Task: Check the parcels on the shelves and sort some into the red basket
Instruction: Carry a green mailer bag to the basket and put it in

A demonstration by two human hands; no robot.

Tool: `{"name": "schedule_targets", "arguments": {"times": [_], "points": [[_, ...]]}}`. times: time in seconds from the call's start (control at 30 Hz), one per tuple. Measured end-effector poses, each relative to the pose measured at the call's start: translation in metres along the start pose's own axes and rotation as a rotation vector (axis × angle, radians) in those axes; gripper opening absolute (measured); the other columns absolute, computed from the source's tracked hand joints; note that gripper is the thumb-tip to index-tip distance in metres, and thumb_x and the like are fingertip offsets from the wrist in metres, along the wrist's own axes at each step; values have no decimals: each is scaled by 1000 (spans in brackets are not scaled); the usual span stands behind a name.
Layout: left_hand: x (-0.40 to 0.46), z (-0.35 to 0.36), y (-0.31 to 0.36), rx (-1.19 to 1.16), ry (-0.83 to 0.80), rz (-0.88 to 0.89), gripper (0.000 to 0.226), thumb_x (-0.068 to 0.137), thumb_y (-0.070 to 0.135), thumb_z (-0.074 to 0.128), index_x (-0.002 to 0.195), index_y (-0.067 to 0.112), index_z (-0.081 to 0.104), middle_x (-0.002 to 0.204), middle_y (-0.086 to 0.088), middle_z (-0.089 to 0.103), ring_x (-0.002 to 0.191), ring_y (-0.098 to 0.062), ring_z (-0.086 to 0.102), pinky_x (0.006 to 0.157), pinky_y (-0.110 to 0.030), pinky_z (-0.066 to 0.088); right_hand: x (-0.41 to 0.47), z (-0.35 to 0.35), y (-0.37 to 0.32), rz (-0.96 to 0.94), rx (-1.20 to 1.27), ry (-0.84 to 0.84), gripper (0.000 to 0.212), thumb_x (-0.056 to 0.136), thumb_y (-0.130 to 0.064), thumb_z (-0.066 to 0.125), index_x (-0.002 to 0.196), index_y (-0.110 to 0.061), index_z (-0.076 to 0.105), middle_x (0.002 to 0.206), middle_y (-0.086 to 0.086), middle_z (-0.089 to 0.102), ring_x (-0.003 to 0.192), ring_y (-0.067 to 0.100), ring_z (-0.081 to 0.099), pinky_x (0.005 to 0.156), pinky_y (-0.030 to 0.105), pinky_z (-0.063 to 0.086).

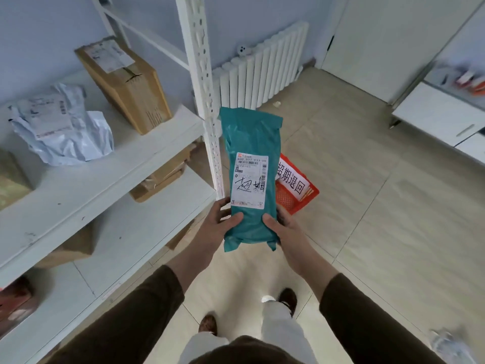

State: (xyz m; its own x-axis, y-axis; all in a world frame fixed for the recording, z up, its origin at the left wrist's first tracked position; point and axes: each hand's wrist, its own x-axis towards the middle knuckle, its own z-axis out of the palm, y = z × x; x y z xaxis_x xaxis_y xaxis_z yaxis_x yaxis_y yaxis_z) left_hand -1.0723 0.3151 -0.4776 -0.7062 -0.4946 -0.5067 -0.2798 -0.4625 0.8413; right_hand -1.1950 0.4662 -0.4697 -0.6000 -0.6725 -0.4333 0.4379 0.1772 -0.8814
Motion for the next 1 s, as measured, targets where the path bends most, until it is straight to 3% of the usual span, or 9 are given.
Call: {"name": "schedule_targets", "arguments": {"times": [0.13, 0.27, 0.43, 0.53, 0.67, 0.83, 0.93, 1.0], "points": [[49, 58, -1, 0, -13, -29, 60, 91, 28, 78, 145, 32, 50, 138, -2, 65, 122, -23, 68, 98, -40, 61, 33, -66, -13, 40, 13, 9, 37, 96, -22, 70, 131, -34, 63, 129, -8, 72, 117, 19, 70, 88, 31, 59], [97, 125, -9, -48, -5, -56, 56, 94, 23, 76, 144, 28, 52, 137, -6, 67, 118, -23, 71, 87, -32, 62, 71, -140, -28, 95, 3, -4, 42, 97, -22, 70, 137, -30, 60, 132, -4, 70, 121, 21, 68, 98, 40, 59], [144, 185, -15, -83, 33, -124, 55, 96, 22, 73, 145, 24, 48, 136, -8, 66, 114, -21, 71, 75, -23, 62, 120, -209, -41, 194, -74, -51, 43, 98, -27, 68, 140, -33, 58, 132, -5, 70, 121, 21, 68, 84, 27, 59], [175, 201, -18, -103, 54, -164, 53, 97, 20, 71, 145, 23, 48, 134, -7, 67, 109, -19, 71, 73, -21, 61, 157, -235, -39, 257, -90, -87, 43, 98, -28, 69, 139, -34, 59, 134, -3, 69, 124, 24, 66, 96, 39, 59], [224, 211, -27, -121, 72, -203, 54, 98, 14, 69, 147, 19, 46, 131, -9, 68, 107, -19, 72, 72, -21, 61, 210, -260, -33, 315, -150, -124, 47, 99, -30, 67, 143, -35, 55, 136, -2, 67, 125, 23, 65, 105, 47, 55], [282, 223, -45, -124, 113, -248, 55, 100, 17, 68, 150, 21, 45, 140, -9, 63, 121, -24, 67, 75, -20, 61, 274, -285, -15, 394, -189, -144, 42, 101, -34, 63, 143, -33, 54, 134, -2, 68, 123, 21, 66, 105, 45, 55], [315, 234, -69, -147, 170, -264, 52, 101, 14, 66, 149, 19, 47, 141, -8, 63, 124, -25, 66, 76, -21, 61, 313, -304, 0, 439, -183, -171, 47, 101, -25, 65, 145, -23, 51, 133, 7, 69, 121, 28, 67, 103, 48, 55], [339, 243, -92, -167, 217, -281, 50, 101, 14, 67, 148, 17, 49, 142, -6, 62, 123, -26, 67, 84, -27, 63, 337, -318, 12, 480, -229, -212, 44, 101, -26, 64, 143, -24, 50, 131, 7, 68, 120, 28, 67, 93, 40, 59]]}}
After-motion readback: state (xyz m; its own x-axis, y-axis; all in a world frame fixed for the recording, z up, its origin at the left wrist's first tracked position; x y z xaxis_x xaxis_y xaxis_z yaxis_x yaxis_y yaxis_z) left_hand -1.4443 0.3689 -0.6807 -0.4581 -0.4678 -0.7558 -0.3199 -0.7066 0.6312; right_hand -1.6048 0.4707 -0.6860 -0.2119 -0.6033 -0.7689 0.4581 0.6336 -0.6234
